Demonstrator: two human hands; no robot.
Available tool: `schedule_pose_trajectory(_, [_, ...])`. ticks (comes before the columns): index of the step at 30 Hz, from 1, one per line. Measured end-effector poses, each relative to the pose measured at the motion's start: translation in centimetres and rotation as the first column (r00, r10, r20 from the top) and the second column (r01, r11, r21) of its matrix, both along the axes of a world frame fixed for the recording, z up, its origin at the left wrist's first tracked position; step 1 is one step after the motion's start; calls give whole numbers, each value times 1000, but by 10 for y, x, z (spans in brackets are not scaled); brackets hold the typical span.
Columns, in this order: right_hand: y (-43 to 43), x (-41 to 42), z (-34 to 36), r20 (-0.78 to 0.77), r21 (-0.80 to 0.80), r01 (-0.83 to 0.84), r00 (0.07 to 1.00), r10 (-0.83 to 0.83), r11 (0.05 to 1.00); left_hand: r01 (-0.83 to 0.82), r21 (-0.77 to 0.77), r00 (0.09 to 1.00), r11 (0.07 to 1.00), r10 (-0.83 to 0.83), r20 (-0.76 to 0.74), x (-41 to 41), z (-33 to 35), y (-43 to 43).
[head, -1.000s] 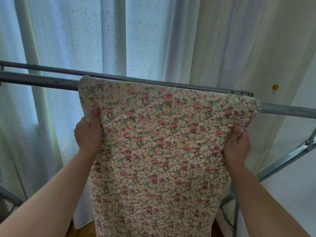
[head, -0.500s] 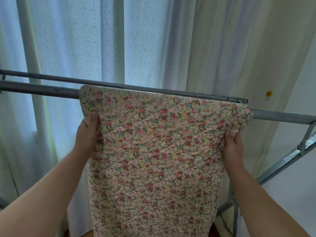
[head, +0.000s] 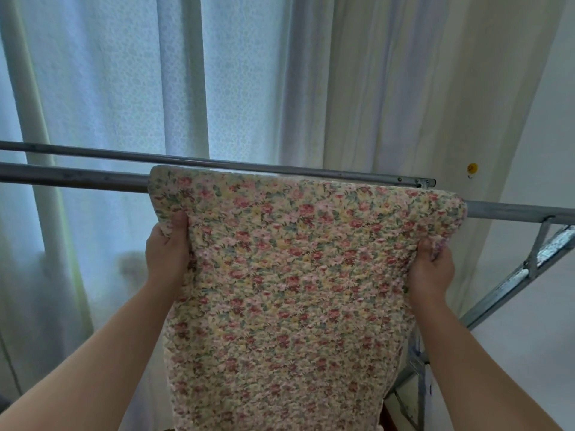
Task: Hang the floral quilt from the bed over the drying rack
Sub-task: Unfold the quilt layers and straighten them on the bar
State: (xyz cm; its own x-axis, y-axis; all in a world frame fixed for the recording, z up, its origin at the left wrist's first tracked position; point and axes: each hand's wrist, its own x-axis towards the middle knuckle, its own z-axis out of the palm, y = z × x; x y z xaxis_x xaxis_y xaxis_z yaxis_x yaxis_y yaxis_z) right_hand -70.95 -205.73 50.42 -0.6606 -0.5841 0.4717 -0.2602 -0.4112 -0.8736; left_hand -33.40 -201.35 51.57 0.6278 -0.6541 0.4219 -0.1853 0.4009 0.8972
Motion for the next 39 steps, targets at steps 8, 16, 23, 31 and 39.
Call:
schedule_pose_trajectory(8, [1, -54, 3, -31, 16, 75, 997, -74, 997, -6, -5, 1000, 1000, 6, 21, -57, -3, -13])
schedule_pose_trajectory(16, [-2, -88, 6, -74, 66, 123, 990, -118, 990, 11, 6, 1000, 1000, -11, 20, -94, -5, -13])
schedule_pose_trajectory(23, [-1, -101, 7, -119, 134, 95, 990, -80, 986, -68, 68, 997, 995, 65, 42, -105, -7, -5])
schedule_pose_trajectory(31, [16, -94, 16, -114, 49, 282, 955, -275, 958, -336, -346, 661, 876, 480, 576, -128, 12, 19])
schedule_pose_trajectory(39, [32, -82, 18, -47, 59, 101, 994, -98, 993, -74, -308, 270, 948, 317, 909, -162, 33, 17])
